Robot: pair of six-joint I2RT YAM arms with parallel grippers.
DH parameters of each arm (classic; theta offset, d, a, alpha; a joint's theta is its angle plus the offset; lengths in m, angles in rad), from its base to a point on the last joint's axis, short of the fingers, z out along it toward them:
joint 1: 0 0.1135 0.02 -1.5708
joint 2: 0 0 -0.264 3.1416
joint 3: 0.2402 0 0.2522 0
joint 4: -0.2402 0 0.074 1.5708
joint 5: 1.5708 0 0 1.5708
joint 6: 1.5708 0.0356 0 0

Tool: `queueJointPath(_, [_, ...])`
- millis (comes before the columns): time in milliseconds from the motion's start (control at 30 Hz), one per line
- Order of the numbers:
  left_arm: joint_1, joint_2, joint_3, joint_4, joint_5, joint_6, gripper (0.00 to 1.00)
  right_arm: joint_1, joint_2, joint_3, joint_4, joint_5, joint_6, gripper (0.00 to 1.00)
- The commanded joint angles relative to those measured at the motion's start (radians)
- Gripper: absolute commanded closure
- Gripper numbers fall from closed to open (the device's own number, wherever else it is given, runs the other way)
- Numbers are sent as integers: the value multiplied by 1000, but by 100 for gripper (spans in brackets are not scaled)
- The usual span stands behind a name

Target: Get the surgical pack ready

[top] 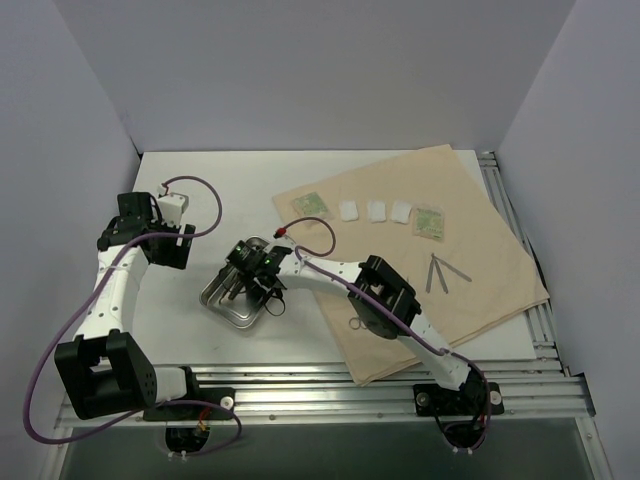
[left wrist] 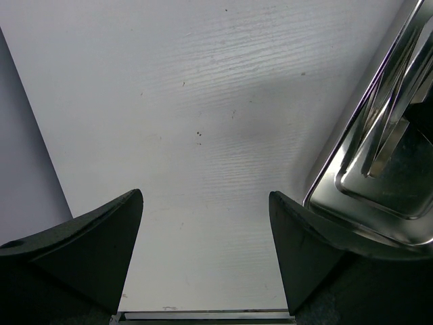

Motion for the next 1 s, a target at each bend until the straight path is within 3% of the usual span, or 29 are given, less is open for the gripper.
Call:
queueJointPath(0, [10, -21, 6, 41, -7, 11, 15, -8, 39, 34, -65, 63, -1, 100])
queueJointPath(667, [11, -26, 11, 38, 10, 6, 15, 20, 27, 46, -134, 80, 28, 100])
queueJointPath(967, [10, -23, 5, 40, 16, 0, 15, 15, 27, 45, -123, 81, 31, 84])
